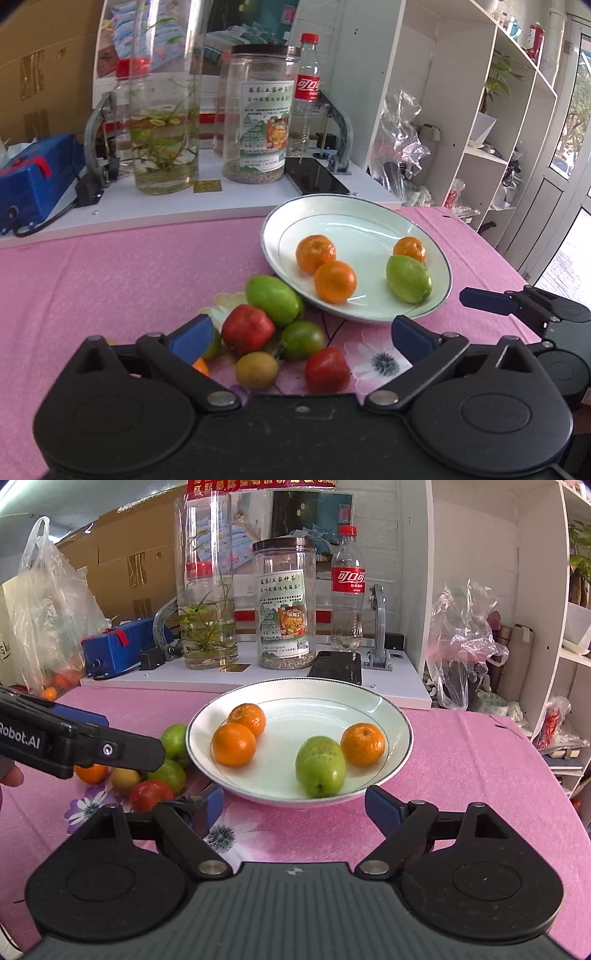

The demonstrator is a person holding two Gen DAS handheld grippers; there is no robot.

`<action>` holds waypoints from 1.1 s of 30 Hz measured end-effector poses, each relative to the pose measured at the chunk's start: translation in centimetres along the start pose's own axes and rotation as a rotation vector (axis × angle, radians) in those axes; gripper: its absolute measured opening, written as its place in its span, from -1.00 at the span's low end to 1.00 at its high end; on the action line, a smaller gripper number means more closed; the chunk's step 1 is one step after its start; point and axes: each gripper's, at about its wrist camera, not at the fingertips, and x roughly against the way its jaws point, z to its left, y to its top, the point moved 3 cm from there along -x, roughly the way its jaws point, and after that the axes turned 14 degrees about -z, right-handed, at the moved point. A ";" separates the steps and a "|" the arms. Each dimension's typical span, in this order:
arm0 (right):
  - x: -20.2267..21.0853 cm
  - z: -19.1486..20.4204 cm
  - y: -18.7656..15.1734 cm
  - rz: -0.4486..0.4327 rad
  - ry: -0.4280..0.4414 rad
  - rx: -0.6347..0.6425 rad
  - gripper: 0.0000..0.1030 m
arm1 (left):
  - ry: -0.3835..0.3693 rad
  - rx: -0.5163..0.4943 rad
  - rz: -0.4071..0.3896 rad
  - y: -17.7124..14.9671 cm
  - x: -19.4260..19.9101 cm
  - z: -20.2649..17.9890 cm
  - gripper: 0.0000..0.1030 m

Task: Organize fruits
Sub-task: 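Grasp an orange with the left tool while the right tool grasps a red apple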

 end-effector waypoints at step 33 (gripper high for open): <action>-1.4 8.4 -0.8 0.101 0.141 0.015 0.72 | 0.131 0.033 -0.014 -2.8 5.7 6.7 1.00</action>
